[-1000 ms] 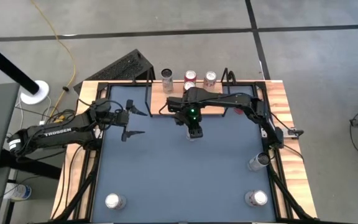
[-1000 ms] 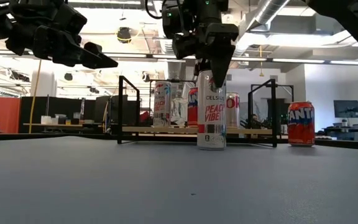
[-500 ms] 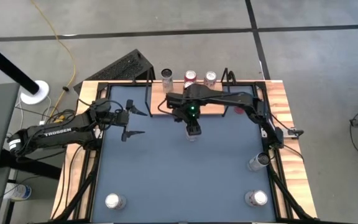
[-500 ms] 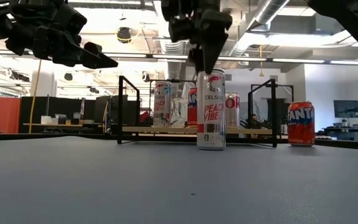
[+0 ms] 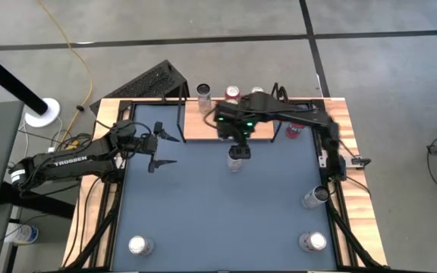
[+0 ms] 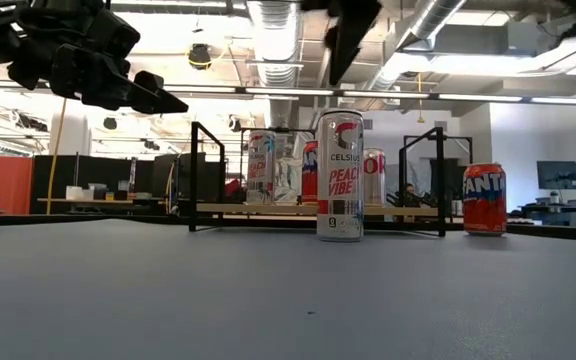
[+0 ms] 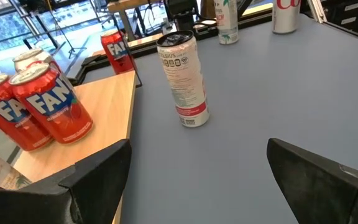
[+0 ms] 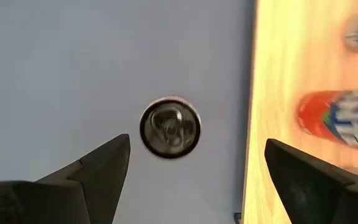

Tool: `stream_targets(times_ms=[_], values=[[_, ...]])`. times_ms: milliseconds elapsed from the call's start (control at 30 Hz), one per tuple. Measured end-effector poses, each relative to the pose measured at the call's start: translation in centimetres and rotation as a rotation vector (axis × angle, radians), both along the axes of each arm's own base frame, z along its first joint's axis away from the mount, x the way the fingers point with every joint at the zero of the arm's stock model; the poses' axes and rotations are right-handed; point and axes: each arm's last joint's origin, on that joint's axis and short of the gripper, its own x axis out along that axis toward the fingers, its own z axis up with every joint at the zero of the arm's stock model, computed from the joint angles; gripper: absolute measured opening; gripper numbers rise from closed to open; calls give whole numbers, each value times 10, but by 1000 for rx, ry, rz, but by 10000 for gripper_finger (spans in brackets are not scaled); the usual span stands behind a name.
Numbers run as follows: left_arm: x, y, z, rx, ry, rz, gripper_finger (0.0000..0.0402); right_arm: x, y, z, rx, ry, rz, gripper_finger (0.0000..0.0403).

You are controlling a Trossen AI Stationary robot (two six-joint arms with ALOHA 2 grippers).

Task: Place canned beverage on shelf
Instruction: Put the bottom black soda can on the shelf aligned with the other black soda can

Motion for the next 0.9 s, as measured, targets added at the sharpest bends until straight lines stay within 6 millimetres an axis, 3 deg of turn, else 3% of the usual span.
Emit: stream_targets(times_ms=[167,267,367,667,900], values=[[0,0,0,4,0,0,364,-43,19,3,-72,-190,-119,359],[0,0,0,6,-3,-1,364,-71,31,-16,-97,-374,-182,359],[0,0,0,9,-3,-2,364,-88,40,-48,-70,-554,-206,359],[0,0,0,8,-3,-2,364,-114,44,-115,-41,-692,-234,359],[0,0,0,9,-3,-1,364,-115,43,-144,-56,-764,-265,359]])
